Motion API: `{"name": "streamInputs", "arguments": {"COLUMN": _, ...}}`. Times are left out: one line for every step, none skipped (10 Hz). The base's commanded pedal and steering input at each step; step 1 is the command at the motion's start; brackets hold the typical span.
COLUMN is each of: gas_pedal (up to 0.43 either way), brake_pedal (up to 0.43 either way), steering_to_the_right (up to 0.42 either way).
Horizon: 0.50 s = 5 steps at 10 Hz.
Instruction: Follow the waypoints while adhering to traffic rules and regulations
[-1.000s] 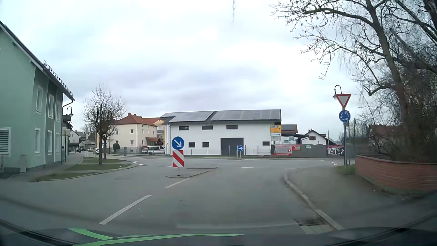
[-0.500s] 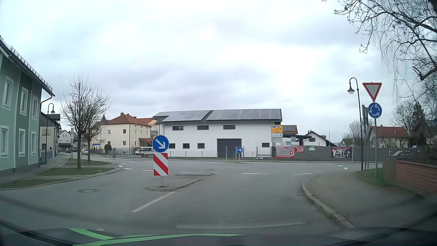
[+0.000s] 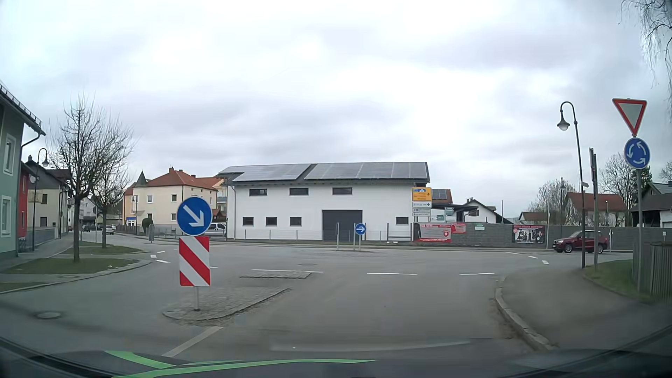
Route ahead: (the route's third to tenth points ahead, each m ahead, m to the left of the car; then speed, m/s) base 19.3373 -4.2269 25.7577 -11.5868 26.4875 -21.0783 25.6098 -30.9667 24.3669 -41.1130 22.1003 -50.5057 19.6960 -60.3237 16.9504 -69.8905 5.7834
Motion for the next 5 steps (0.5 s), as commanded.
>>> {"name": "streamInputs", "arguments": {"gas_pedal": 0.0, "brake_pedal": 0.091, "steering_to_the_right": 0.062}}
{"name": "streamInputs", "arguments": {"gas_pedal": 0.0, "brake_pedal": 0.091, "steering_to_the_right": 0.067}}
{"name": "streamInputs", "arguments": {"gas_pedal": 0.0, "brake_pedal": 0.091, "steering_to_the_right": 0.072}}
{"name": "streamInputs", "arguments": {"gas_pedal": 0.0, "brake_pedal": 0.091, "steering_to_the_right": 0.079}}
{"name": "streamInputs", "arguments": {"gas_pedal": 0.0, "brake_pedal": 0.085, "steering_to_the_right": 0.085}}
